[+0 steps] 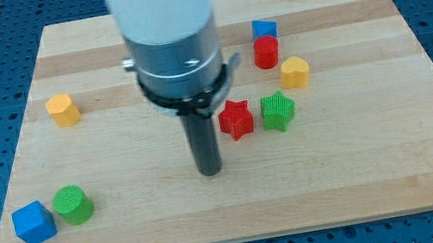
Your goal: Touch the right of the green star
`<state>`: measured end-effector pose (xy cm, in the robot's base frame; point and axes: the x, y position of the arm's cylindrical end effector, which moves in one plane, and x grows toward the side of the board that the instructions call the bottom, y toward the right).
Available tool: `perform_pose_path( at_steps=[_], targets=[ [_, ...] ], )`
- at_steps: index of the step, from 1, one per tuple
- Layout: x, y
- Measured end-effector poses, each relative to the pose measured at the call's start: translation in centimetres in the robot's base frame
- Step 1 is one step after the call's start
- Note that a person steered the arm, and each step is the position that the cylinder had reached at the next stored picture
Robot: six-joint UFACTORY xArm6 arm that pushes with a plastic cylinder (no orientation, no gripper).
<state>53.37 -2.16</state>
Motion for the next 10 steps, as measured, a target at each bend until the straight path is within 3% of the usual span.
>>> perform_pose_path(
  at_steps=[4, 10],
  targets=[
    [-0.4, 12.5],
    [-5.9, 15.0]
  ],
)
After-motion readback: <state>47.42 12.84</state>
